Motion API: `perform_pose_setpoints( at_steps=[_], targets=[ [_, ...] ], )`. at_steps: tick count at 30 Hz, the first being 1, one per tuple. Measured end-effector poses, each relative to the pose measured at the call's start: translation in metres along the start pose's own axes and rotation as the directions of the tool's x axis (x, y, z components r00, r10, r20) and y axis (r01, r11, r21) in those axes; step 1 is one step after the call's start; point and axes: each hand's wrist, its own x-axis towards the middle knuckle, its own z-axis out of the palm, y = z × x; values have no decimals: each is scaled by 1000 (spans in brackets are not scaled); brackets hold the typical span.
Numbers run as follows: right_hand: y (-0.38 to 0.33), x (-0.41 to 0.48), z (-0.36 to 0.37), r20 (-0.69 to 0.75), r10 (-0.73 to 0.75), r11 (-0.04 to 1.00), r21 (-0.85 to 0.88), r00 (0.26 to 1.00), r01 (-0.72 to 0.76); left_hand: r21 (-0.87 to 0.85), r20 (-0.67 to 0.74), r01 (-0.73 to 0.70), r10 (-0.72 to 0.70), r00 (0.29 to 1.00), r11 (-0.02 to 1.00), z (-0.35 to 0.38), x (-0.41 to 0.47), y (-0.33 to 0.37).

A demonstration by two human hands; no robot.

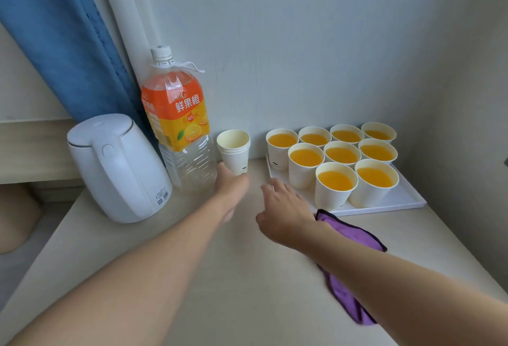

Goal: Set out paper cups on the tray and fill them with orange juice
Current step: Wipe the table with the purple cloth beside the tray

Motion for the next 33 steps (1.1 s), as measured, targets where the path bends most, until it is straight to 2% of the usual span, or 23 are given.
perform_pose_setpoints(
  at_steps=[4,8,13,18,25,29,31,33],
  targets=[
    [-12,48,-3,34,94,957,272,995,-100,-40,52,111,-109,993,993,2,21,3],
    [-12,80,5,30,125,920,372,992,-127,-117,56,151,-146,988,981,5,38,4],
    [-12,110,18,-41,246,821,539,968,-186,-187,-21,149,-156,988,971,10,50,10],
    [-13,130,27,-118,298,804,566,947,-183,-170,10,138,-139,990,976,9,56,8],
    [-17,128,32,-143,363,798,559,921,-228,-101,109,93,-81,991,991,6,50,5],
    [-21,114,29,-124,391,786,560,912,-261,-96,25,54,-52,998,994,-8,35,0],
    [-26,101,30,-149,390,795,552,909,-251,-30,-23,-13,13,1000,999,-25,17,-5],
    [-34,88,32,-178,317,829,529,932,-181,30,-112,-117,120,986,993,-45,-2,-12]
  ],
)
